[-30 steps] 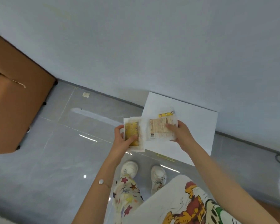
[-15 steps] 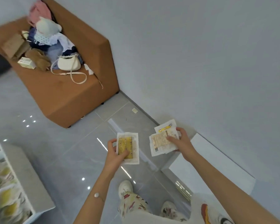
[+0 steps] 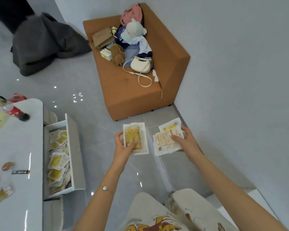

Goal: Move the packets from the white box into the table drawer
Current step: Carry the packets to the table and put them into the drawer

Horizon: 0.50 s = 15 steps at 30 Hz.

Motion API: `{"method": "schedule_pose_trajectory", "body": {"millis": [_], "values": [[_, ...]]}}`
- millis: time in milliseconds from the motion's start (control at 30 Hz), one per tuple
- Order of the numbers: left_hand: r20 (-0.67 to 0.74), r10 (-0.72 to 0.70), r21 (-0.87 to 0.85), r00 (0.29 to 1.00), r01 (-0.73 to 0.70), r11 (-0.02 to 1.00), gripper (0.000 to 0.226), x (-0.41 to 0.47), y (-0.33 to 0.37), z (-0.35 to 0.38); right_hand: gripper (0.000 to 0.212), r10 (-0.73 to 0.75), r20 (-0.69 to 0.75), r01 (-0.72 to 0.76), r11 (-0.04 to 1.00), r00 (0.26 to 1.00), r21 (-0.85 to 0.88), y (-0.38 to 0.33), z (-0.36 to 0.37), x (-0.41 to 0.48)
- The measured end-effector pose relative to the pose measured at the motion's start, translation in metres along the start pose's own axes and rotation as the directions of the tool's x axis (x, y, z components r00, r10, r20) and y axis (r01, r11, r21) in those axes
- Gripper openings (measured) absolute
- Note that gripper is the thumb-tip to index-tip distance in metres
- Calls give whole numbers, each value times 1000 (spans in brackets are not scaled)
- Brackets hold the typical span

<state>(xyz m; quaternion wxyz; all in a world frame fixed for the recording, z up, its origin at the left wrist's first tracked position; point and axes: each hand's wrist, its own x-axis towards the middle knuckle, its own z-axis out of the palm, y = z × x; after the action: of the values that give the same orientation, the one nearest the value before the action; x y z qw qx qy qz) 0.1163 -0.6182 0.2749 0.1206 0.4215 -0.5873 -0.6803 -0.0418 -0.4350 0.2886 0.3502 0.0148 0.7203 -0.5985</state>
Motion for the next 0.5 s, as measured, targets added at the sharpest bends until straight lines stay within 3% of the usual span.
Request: {"method": "schedule_pose_trajectory", "body": {"millis": [267, 500], "values": [[-228, -75, -150, 971, 41, 988, 53, 54, 5, -39, 42, 20, 233, 10, 992, 972, -129, -43, 75, 82], [-445, -140, -335, 884, -19, 942, 54, 93, 27, -53, 39, 76, 494, 57, 967, 866, -250, -89, 130, 149]]}}
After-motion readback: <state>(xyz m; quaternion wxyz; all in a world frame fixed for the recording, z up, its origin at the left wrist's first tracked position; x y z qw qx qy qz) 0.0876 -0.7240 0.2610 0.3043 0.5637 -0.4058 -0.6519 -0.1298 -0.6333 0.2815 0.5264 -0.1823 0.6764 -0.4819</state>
